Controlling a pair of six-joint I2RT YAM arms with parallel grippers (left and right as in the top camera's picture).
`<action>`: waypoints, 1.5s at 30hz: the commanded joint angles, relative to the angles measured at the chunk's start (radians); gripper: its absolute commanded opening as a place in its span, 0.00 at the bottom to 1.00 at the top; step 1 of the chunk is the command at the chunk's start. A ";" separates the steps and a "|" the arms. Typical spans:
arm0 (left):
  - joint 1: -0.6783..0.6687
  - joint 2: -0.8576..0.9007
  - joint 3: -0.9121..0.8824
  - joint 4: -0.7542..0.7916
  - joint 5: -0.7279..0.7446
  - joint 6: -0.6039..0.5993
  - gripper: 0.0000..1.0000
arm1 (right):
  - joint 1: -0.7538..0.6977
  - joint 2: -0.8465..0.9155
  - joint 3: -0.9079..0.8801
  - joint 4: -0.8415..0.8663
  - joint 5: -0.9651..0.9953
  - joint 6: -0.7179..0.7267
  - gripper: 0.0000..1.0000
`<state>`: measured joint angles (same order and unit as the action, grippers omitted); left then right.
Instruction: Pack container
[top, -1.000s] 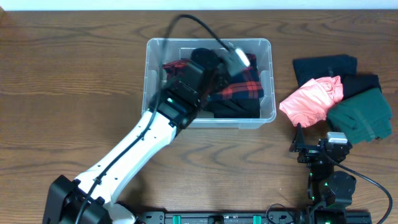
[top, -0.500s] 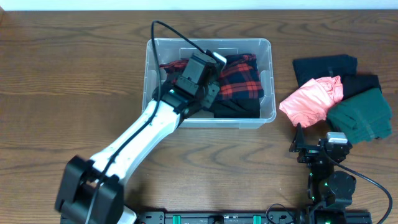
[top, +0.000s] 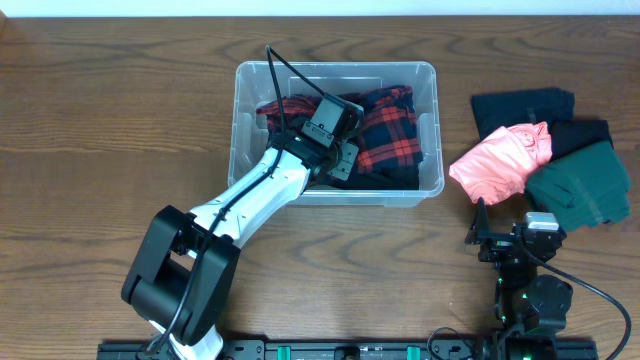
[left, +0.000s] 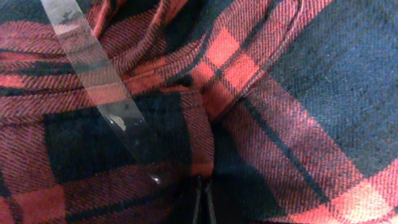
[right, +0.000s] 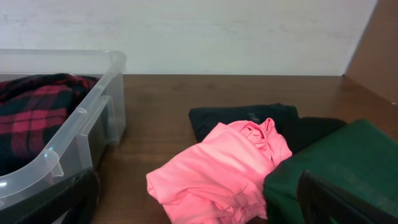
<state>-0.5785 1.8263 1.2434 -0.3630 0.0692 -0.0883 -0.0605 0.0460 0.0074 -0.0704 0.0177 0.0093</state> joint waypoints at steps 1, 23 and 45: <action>0.011 -0.029 0.028 -0.004 0.005 -0.022 0.06 | 0.010 0.000 -0.002 -0.003 -0.003 -0.014 0.99; 0.488 -0.448 0.029 -0.336 -0.159 -0.139 0.82 | 0.010 0.000 -0.002 -0.003 -0.003 -0.014 0.99; 0.905 -0.056 0.004 -0.276 -0.025 -0.195 0.98 | 0.011 0.000 -0.002 0.019 -0.274 -0.002 0.99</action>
<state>0.3088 1.7363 1.2549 -0.6411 0.0315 -0.2699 -0.0605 0.0460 0.0074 -0.0391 -0.1104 0.0097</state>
